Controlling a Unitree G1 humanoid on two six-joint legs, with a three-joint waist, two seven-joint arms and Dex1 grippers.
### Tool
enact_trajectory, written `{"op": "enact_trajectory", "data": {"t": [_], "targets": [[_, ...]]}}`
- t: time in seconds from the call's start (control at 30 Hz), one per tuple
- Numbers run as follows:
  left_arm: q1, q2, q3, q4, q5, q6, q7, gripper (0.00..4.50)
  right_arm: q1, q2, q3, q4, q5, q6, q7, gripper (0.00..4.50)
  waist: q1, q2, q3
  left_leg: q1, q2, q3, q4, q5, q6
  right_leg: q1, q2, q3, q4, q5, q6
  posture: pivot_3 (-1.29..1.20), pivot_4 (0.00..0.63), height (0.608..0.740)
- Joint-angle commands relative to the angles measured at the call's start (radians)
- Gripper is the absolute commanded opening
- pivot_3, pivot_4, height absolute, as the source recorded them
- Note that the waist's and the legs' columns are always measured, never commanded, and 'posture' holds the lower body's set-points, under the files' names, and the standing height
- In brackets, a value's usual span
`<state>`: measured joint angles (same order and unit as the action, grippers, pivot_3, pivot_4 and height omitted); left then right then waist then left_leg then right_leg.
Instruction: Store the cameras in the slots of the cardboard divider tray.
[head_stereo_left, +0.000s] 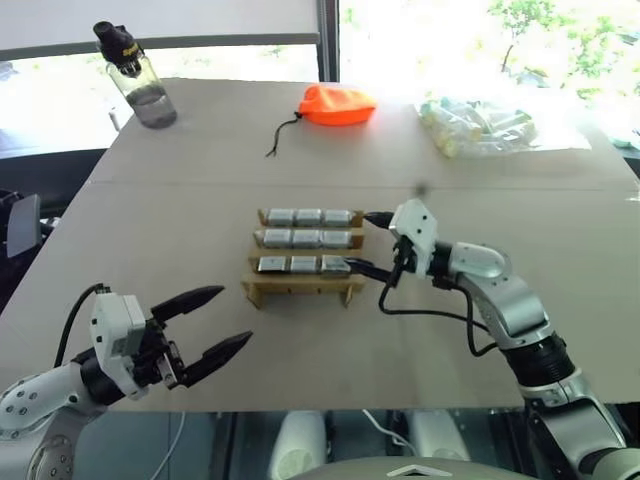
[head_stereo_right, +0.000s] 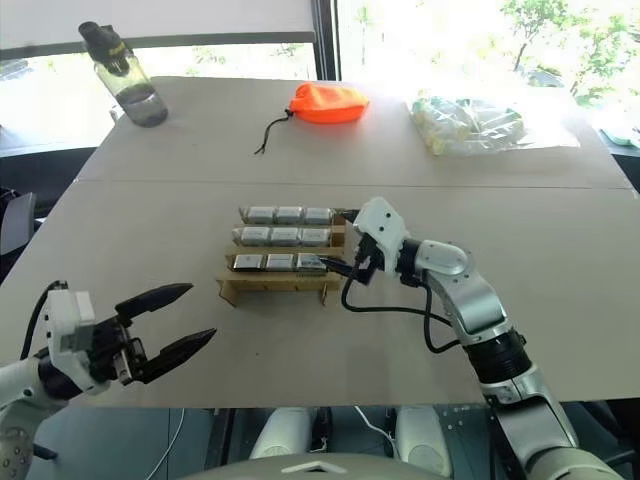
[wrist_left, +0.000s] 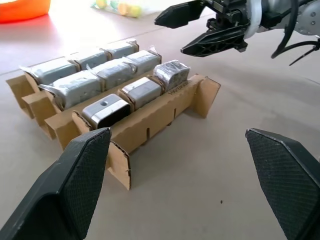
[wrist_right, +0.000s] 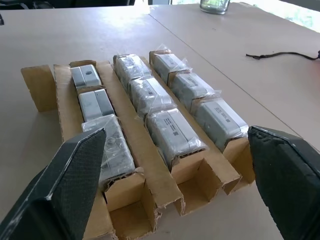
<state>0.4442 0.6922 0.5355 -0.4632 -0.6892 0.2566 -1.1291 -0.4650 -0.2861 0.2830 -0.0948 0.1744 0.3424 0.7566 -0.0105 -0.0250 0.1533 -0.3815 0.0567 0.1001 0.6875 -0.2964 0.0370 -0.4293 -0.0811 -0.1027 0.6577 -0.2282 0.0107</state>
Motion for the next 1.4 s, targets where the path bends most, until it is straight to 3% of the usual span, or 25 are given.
{"op": "enact_trajectory", "data": {"t": [0.03,0.2,0.27,0.4,0.53,0.63,0.93,1.1,1.23,1.4], "targets": [[-0.002,0.031,-0.005,-0.012,-0.002,0.0,-0.022,4.45,-0.028,0.018,0.017,-0.018,-0.012,0.005,-0.014,4.5,-0.002,0.0,0.0,0.0,0.0,0.0,0.0,0.0,0.0,0.0,0.0,0.0,0.0,0.0,0.0,0.0,0.15,0.726],[-0.021,0.052,-0.016,0.012,0.007,-0.007,-0.037,4.45,-0.051,0.016,0.052,-0.007,-0.068,0.0,-0.025,4.5,-0.003,0.0,0.0,0.0,0.0,0.0,0.0,0.0,0.0,0.0,0.0,0.0,-0.001,0.0,0.0,0.0,0.15,0.726],[-0.029,0.055,-0.028,0.019,0.013,-0.015,-0.041,4.45,-0.073,0.035,0.055,-0.008,-0.088,0.097,-0.075,4.5,-0.003,0.0,0.0,0.0,0.0,0.0,0.0,0.0,0.0,0.0,0.0,0.0,-0.001,0.0,0.0,0.0,0.15,0.726],[-0.041,0.054,-0.039,0.026,0.02,-0.018,-0.043,4.45,-0.085,-0.023,0.12,-0.015,-0.155,0.113,-0.039,4.5,-0.002,0.0,0.0,0.0,0.0,0.0,0.0,0.0,0.0,0.0,0.0,0.0,0.0,0.0,0.0,0.0,0.15,0.726],[-0.04,0.054,-0.045,0.045,0.045,-0.029,-0.049,4.45,-0.093,0.03,0.025,-0.057,-0.085,0.129,-0.097,4.5,-0.003,0.0,0.0,0.0,0.0,0.0,0.0,0.0,0.0,0.0,0.0,0.0,-0.001,0.0,0.0,0.0,0.15,0.726],[-0.034,0.05,-0.05,0.047,0.06,-0.028,-0.04,4.45,-0.078,0.066,-0.07,-0.126,0.056,0.181,-0.065,4.5,-0.003,0.001,0.0,-0.001,0.0,0.0,0.0,0.0,0.0,0.0,0.0,0.0,-0.001,0.0,0.0,0.0,0.15,0.726],[-0.007,0.03,-0.141,0.021,0.119,-0.042,-0.019,4.45,0.221,-0.202,-0.218,-0.259,0.208,0.07,0.177,4.5,0.006,0.001,0.001,-0.005,-0.001,-0.002,-0.002,-0.002,0.002,0.0,-0.001,-0.004,-0.009,0.0,0.001,0.0,0.15,0.726],[-0.02,-0.048,-0.306,-0.012,0.169,-0.063,0.032,4.45,0.403,-0.187,-0.37,-0.207,0.331,-0.082,0.249,4.5,0.0,0.002,0.001,-0.002,0.0,-0.001,-0.003,-0.002,0.002,0.002,0.001,-0.002,-0.009,0.0,0.001,0.0,0.15,0.726],[-0.044,-0.104,-0.341,0.038,0.227,-0.121,0.095,4.45,0.519,-0.193,-0.449,-0.168,0.391,-0.164,0.318,4.5,0.005,0.002,0.001,-0.001,0.001,-0.002,-0.003,-0.004,0.006,0.003,0.001,-0.002,-0.008,0.0,0.001,0.0,0.15,0.726],[-0.048,-0.166,-0.362,0.107,0.286,-0.202,0.164,4.45,0.639,-0.256,-0.476,-0.022,0.289,-0.378,0.421,4.5,0.01,0.003,0.0,0.002,0.001,-0.002,-0.003,-0.004,0.007,0.005,0.001,-0.002,-0.008,0.0,0.001,0.0,0.15,0.726]]}}
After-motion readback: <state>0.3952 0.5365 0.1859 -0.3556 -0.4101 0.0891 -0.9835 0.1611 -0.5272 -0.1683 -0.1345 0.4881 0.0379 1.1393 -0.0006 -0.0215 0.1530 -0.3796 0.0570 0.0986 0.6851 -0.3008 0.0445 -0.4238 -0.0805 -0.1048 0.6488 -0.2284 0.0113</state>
